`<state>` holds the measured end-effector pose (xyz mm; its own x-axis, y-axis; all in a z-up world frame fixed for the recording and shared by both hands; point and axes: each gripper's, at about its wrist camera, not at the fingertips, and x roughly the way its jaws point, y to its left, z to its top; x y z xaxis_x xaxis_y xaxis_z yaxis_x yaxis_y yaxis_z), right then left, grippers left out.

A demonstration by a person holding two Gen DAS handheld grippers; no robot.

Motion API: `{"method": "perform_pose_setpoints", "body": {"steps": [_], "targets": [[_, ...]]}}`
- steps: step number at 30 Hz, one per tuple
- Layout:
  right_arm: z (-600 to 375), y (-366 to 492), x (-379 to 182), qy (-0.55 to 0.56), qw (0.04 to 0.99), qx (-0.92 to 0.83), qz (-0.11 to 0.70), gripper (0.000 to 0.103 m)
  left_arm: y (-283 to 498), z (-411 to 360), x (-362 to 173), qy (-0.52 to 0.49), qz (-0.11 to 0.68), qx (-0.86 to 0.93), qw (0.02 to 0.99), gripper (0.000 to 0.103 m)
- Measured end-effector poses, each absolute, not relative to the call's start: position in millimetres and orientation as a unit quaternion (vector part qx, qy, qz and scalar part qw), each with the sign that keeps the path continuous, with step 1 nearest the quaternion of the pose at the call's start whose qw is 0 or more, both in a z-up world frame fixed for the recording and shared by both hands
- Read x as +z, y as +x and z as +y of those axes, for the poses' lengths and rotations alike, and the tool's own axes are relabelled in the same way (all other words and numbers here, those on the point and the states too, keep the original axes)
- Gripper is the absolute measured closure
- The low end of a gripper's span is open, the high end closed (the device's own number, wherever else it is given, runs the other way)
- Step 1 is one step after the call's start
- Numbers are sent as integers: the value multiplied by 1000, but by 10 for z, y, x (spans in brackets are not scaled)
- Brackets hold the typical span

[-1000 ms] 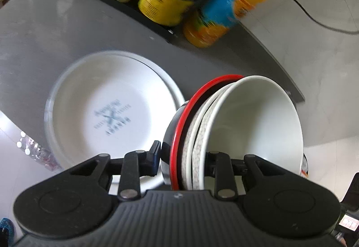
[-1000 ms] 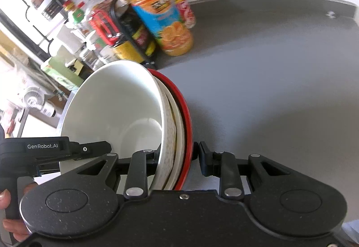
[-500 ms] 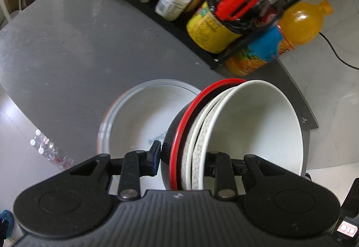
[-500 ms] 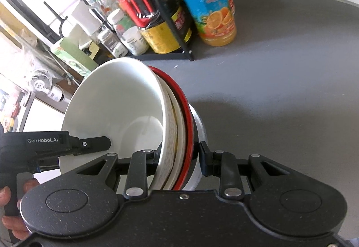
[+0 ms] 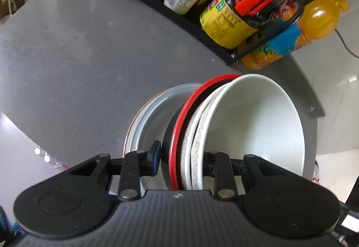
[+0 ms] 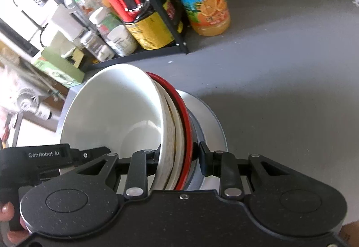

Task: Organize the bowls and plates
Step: 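Lift the nested bowls with both grippers over the plate stack, then lower the nested bowls onto the plates and open both grippers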

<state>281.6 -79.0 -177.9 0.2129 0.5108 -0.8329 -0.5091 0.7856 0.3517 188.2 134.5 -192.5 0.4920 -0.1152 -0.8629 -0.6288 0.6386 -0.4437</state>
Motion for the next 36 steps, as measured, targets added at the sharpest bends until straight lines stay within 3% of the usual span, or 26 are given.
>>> {"method": "perform_pose_setpoints", "body": {"steps": [11,17,19,21,28,36], "targets": [[-778,2776,-1837,-4,786,317,530,76,1928,1393,-1985,-387,480,152,773,75],[-794,2792,-1842,11,779,330,533,69,1941,1413,-1976,-372,486,146,777,72],[-832,2807,-1775,21,782,335,525,52,1948,1421,-1925,-354,488,144,785,63],[-883,2828,-1682,22,789,331,517,42,1921,1454,-1840,-337,483,155,793,53],[-1012,2849,-1486,15,803,332,495,29,1759,1530,-1393,-302,446,174,824,25],[-1118,2452,-1231,30,852,280,441,14,1580,1497,-1107,-267,421,155,853,16]]}}
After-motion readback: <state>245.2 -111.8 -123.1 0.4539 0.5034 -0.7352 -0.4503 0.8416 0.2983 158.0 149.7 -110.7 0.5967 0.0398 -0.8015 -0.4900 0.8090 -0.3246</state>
